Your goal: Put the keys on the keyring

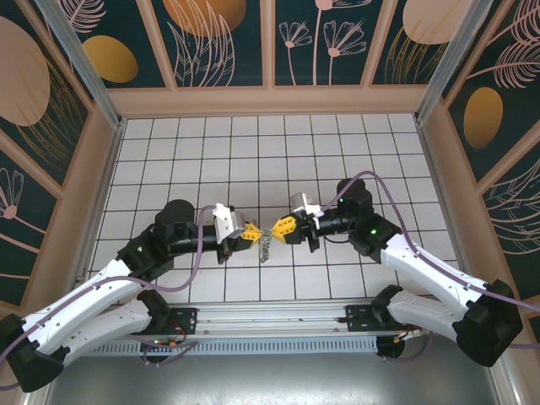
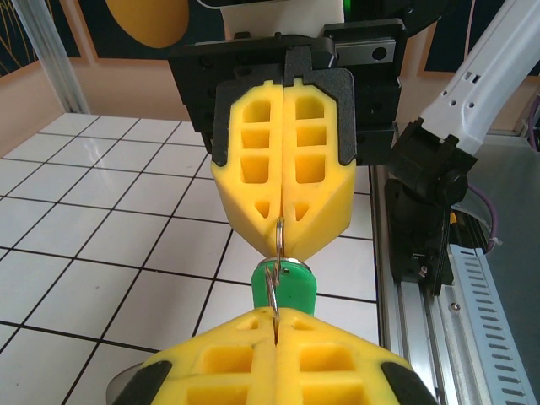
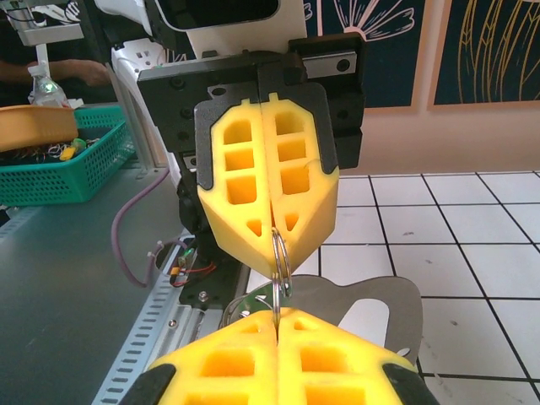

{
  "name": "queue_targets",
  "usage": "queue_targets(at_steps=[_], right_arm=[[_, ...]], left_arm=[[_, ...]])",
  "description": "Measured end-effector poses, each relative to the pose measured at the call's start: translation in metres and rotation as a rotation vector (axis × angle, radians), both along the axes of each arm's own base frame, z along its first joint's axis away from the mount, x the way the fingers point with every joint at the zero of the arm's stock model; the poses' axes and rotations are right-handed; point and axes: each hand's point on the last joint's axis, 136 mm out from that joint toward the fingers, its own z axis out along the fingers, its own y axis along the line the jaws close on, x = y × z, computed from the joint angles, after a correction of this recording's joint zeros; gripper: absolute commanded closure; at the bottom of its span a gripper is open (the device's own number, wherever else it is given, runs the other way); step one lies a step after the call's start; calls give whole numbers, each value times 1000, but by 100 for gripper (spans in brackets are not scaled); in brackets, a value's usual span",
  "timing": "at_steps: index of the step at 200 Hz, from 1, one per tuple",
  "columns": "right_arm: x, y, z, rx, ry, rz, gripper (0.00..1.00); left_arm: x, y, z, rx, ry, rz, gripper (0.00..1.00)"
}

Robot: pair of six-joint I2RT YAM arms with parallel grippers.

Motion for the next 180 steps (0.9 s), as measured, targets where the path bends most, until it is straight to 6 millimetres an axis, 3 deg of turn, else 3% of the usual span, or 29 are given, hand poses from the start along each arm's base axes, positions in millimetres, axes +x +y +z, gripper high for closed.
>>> queue_targets(at_steps=[180], right_arm=[[4, -1, 0, -2, 12, -12, 100]], left_arm=[[0, 0, 0, 1, 1, 0, 100]])
